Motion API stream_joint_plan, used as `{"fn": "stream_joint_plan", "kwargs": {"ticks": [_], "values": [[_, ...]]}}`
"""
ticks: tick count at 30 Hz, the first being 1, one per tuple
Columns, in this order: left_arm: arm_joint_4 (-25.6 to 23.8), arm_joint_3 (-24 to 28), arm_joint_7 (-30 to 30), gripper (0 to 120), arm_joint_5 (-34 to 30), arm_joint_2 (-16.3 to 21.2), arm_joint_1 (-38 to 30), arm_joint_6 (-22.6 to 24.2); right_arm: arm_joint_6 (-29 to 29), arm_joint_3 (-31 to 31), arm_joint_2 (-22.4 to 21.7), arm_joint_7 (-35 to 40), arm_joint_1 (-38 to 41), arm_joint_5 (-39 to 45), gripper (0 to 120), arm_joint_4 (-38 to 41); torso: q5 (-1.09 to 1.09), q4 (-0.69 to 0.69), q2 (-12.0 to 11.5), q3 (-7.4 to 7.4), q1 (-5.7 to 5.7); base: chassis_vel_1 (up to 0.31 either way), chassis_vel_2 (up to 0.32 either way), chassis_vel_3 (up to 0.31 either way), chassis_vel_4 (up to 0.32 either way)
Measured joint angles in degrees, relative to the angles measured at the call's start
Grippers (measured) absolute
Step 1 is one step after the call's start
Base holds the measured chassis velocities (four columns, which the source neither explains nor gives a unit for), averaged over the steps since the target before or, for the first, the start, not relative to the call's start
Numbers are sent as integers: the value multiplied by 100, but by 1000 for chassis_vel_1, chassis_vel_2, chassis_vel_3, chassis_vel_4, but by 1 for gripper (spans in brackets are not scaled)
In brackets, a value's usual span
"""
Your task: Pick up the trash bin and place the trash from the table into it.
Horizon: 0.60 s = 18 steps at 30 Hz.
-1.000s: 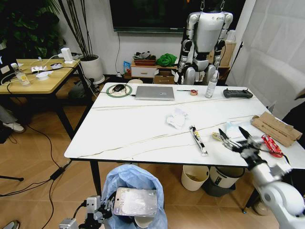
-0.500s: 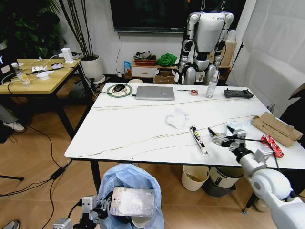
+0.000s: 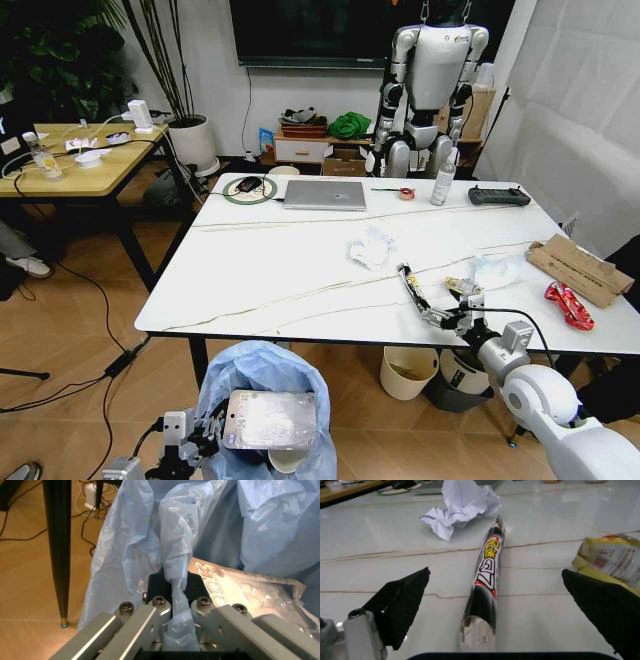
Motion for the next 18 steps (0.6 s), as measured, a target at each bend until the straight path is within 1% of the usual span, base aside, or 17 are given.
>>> {"fn": "stream_joint_plan", "kwargs": {"ticks": [5, 6, 8, 9, 11, 17, 18], "values": [[19, -80, 0, 0, -20, -9, 4, -16, -2, -157, -16, -42, 25, 26, 94, -86, 0, -1, 0, 0, 0, 0, 0, 0, 0], [20, -84, 0, 0, -25, -14, 1, -17, -2, -181, -16, -56, 33, 27, 91, -102, 0, 0, 0, 0, 0, 0, 0, 0, 0], [20, -83, 0, 0, -35, -25, -12, -17, -1, -210, -16, -83, 42, 33, 84, -122, 0, 0, 0, 0, 0, 0, 0, 0, 0], [22, -72, -1, 0, -36, -31, -28, -17, 0, -221, -22, -98, 41, 34, 77, -133, 0, 0, 0, 0, 0, 0, 0, 0, 0], [25, -66, -2, 0, -36, -34, -37, -17, 2, -221, -31, -107, 35, 33, 75, -135, 0, 0, 0, 0, 0, 0, 0, 0, 0], [43, -54, -8, 0, -52, -22, -61, -16, 23, -195, -69, -178, -68, 27, 49, -136, 0, -1, 0, 0, 0, 0, 0, 0, 0], [43, -54, -8, 0, -52, -22, -61, -16, 23, -195, -69, -178, -68, 27, 49, -136, 0, -1, 0, 0, 0, 0, 0, 0, 0]]}}
